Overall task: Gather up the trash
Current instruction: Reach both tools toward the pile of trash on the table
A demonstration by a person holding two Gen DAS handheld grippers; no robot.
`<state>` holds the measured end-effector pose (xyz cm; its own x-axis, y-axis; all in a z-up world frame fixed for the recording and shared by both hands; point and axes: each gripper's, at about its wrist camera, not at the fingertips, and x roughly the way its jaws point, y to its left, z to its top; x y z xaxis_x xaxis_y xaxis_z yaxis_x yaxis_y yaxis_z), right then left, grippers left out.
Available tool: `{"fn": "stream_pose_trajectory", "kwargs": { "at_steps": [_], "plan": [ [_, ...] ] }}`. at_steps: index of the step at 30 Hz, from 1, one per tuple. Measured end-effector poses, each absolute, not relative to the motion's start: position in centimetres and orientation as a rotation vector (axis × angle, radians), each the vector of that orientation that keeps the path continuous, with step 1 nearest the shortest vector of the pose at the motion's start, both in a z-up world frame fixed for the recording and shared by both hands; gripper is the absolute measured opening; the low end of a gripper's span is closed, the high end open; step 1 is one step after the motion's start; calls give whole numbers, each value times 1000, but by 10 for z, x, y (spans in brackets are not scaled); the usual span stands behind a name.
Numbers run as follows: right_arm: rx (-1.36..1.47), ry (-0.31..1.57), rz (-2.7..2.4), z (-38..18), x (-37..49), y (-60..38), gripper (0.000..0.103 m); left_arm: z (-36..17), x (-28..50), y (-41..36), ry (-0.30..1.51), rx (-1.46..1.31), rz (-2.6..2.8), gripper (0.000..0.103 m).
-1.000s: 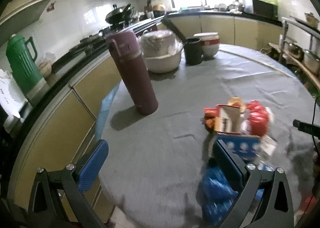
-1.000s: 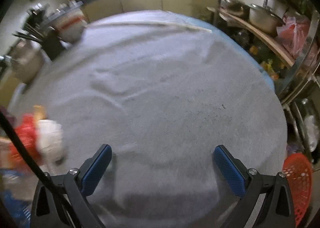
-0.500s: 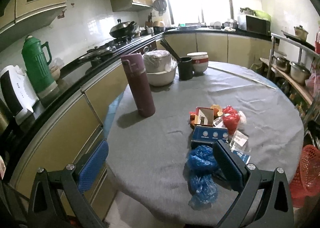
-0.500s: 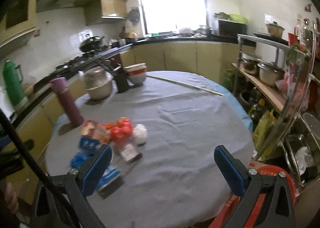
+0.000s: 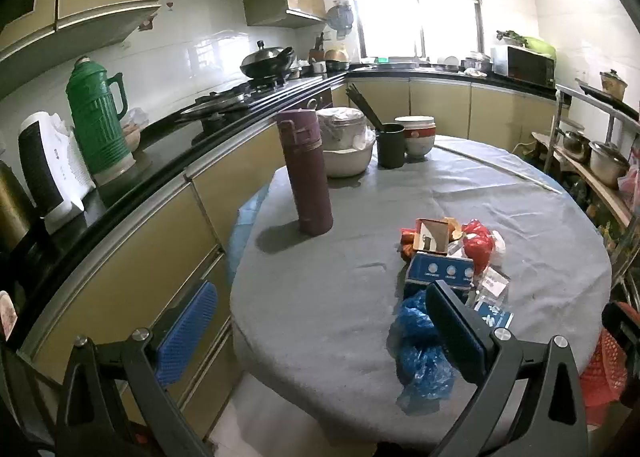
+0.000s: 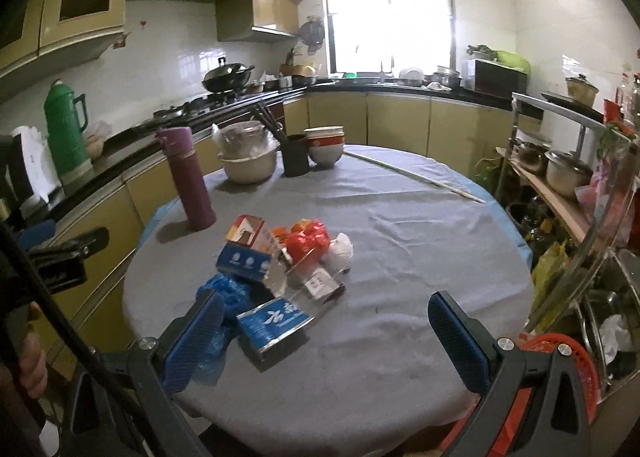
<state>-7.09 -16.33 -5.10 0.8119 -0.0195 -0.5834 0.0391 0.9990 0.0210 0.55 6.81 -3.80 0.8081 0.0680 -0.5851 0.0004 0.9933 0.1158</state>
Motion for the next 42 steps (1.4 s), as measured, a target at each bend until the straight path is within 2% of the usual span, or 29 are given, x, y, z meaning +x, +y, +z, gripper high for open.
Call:
{"fn": "stream_pose_trajectory", "kwargs": {
  "at_steps": [33, 42],
  "plan": [
    [148, 747, 36, -78, -46, -168, 103, -62, 21, 67, 676, 145, 65, 103],
    [215, 803, 38, -92, -37, -171, 103, -83, 30, 75, 747, 98, -1, 103]
  ]
}}
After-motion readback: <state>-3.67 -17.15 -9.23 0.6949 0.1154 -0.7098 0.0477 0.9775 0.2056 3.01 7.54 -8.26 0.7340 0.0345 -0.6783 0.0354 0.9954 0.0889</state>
